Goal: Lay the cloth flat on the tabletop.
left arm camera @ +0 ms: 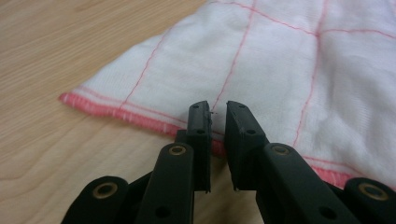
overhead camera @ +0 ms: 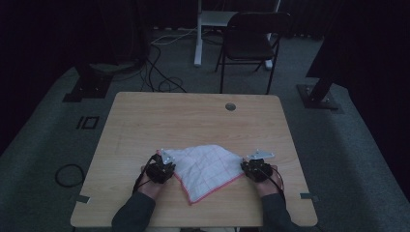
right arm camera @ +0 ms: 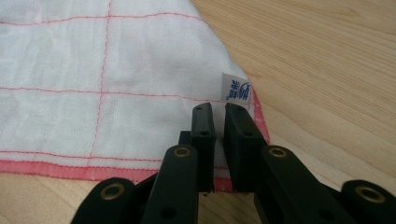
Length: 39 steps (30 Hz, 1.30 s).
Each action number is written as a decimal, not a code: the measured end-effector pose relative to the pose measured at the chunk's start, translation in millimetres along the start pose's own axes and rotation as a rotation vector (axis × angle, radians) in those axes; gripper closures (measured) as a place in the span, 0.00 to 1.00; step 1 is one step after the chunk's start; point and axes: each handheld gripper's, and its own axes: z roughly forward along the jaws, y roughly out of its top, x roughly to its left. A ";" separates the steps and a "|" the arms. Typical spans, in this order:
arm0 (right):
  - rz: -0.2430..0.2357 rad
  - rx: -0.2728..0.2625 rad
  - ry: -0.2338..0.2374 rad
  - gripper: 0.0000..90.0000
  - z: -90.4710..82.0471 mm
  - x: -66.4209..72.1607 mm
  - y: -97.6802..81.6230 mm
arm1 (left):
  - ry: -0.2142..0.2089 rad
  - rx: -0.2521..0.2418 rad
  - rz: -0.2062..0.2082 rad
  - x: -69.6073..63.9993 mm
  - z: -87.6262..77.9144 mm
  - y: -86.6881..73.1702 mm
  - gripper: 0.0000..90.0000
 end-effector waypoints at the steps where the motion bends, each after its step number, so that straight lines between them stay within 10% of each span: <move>1: 0.000 0.001 -0.001 0.92 -0.2 -0.1 -0.1 | 0.006 0.001 -0.002 1.8 0.5 0.2 0.90; 28: -0.040 0.005 0.034 0.93 -3.2 21.2 -2.8 | 0.058 0.013 -0.071 40.2 22.7 20.9 0.89; 39: -0.072 0.003 0.048 0.96 -1.4 37.7 -0.9 | 0.048 0.002 -0.178 59.6 38.7 35.4 0.87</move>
